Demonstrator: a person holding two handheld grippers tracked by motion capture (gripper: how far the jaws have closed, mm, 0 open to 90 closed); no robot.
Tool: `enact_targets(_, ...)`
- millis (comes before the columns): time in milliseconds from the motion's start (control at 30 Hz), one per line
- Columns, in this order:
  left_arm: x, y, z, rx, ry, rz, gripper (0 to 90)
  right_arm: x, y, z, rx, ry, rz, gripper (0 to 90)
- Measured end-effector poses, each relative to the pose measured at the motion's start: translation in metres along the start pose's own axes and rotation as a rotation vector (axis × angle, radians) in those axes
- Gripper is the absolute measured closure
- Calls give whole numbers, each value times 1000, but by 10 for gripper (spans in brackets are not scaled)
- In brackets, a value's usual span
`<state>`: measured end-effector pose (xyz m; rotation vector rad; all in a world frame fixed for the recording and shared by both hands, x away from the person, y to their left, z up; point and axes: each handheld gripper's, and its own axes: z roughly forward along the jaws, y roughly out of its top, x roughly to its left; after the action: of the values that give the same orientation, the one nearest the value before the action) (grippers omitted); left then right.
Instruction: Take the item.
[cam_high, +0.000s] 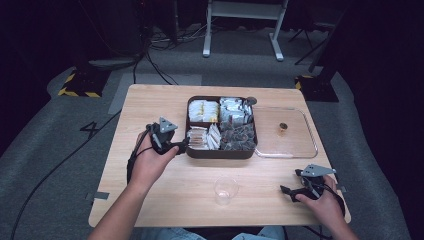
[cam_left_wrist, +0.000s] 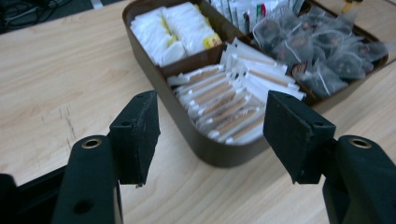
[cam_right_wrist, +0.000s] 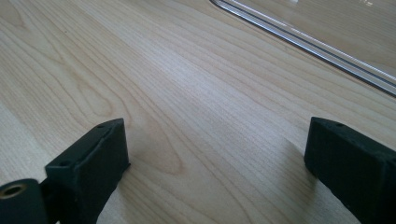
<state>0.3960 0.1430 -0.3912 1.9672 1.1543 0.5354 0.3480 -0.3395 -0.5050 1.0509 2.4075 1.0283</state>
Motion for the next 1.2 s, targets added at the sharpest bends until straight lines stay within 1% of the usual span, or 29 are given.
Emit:
enact_targets(67, 0, 9, 6, -2, -8, 10, 367, 0, 0, 0, -1, 0, -3, 71)
enact_targets(100, 0, 9, 6, -2, -8, 10, 367, 0, 0, 0, -1, 0, -3, 71)
enact_targets(200, 0, 20, 13, -2, -16, 21, 364, 0, 0, 0, -3, 3, -5, 75)
enact_targets(233, 0, 20, 13, -2, -16, 21, 364, 0, 0, 0, -3, 3, -5, 75)
enact_targets(367, 1, 29, 19, 0, -24, 32, 364, 0, 0, 0, -3, 4, -5, 76)
enact_targets(500, 1, 37, 26, 2, -29, 29, 364, 0, 0, 0, -3, 4, -5, 76)
enact_targets(533, 0, 39, 28, -3, -31, 21, 364, 0, 0, 0, -3, 4, -5, 76)
enact_targets(633, -2, 45, 36, 6, -25, 15, 364, 0, 0, 0, -3, 4, -5, 76)
enact_targets(900, -10, 66, 52, 14, -20, 23, 358, 0, 0, 0, -4, 4, -5, 76)
enact_targets(933, -11, 70, 57, 15, -18, 16, 358, 0, 0, 0, -4, 5, -5, 76)
enact_targets(967, -11, 70, 57, 15, -18, 16, 360, 0, 0, 0, -4, 5, -5, 76)
enact_targets(1000, -12, 73, 62, 19, -9, 9, 360, -1, 0, 0, -3, 4, -6, 76)
enact_targets(1067, -14, 76, 73, 40, 13, 25, 363, -1, 0, 0, -3, 5, -7, 76)
enact_targets(1100, -14, 77, 79, 50, 21, 25, 360, -1, 0, 0, -3, 5, -8, 76)
enact_targets(1167, -14, 79, 88, 61, 17, 1, 367, -1, 0, 0, -4, 6, -6, 76)
enact_targets(1200, -13, 81, 92, 65, 16, -2, 367, -1, 0, 0, -4, 6, -6, 76)
